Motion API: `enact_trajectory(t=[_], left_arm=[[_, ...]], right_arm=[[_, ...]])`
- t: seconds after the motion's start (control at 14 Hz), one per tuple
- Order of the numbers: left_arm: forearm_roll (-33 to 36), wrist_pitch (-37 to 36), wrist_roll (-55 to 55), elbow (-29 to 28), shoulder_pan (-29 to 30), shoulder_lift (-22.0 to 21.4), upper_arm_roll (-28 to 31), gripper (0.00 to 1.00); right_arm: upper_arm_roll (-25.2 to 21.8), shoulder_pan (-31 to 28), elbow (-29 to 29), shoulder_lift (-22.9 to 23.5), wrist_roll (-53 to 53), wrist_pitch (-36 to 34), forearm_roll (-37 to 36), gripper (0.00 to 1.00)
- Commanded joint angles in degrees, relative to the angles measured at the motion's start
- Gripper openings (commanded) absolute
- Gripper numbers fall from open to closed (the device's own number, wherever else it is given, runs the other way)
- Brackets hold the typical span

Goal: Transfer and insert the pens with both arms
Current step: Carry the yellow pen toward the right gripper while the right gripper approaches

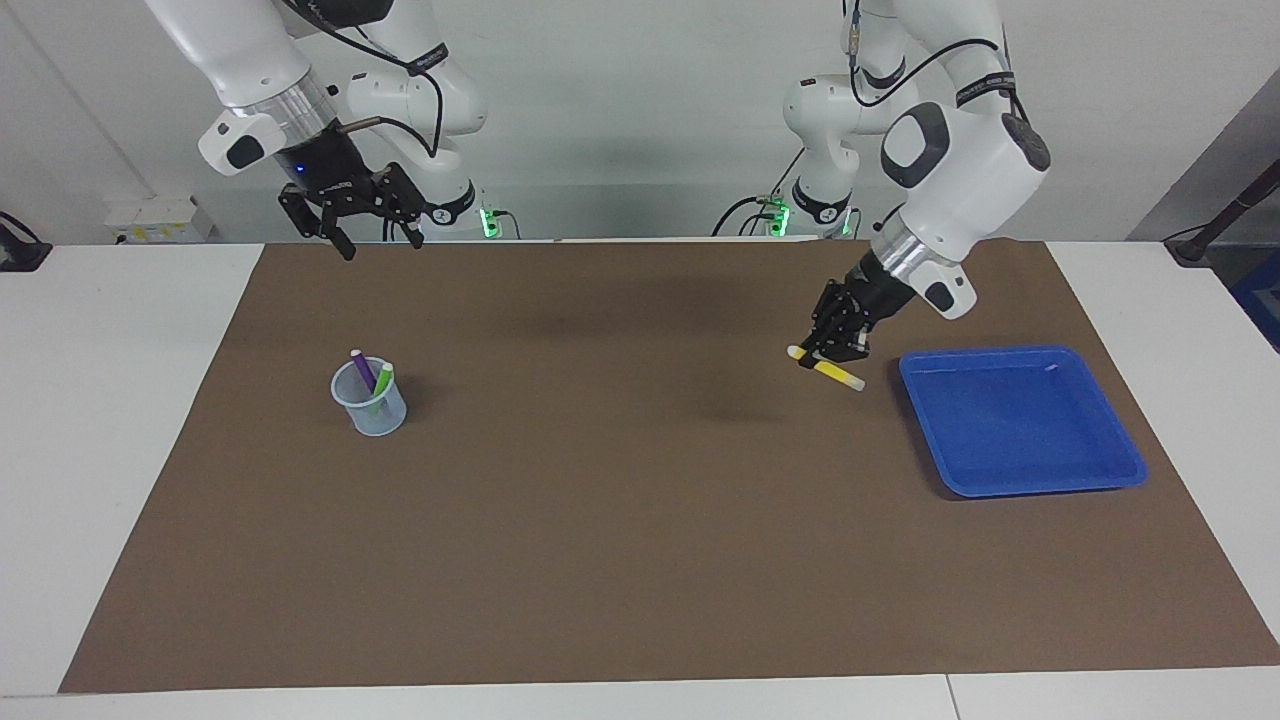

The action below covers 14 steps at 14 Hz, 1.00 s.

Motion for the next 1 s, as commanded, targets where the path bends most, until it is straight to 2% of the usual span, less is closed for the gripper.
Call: enact_trajectory(t=[0.0,0.36,0.57,0.93], left_arm=[[-1.02,4.90,-8.13,-0.82,-5.99,-0.72,0.93,0.00],[-1.02,12.02,-19.91,0.23,-15.48,-0.46,0.84,0.00],[-1.02,17.56,-27.13,1.37,-20.32,0.33,0.84,0.00],[-0.93,21.78,-32.50,2.26,-25.86,0.51,0.84,0.00]], right_arm=[[0.10,-0.33,0.38,-0.25,0.94,-0.03,4.97,1.00],[1.07,-0.07,0.30,-0.16,1.99,2.43,12.72,1.00],[1.34,2.47,0.30,-0.07,4.44,5.32,15.27,1.00],[1.42,5.38,0.21,-0.07,5.68,7.44,19.05,1.00]])
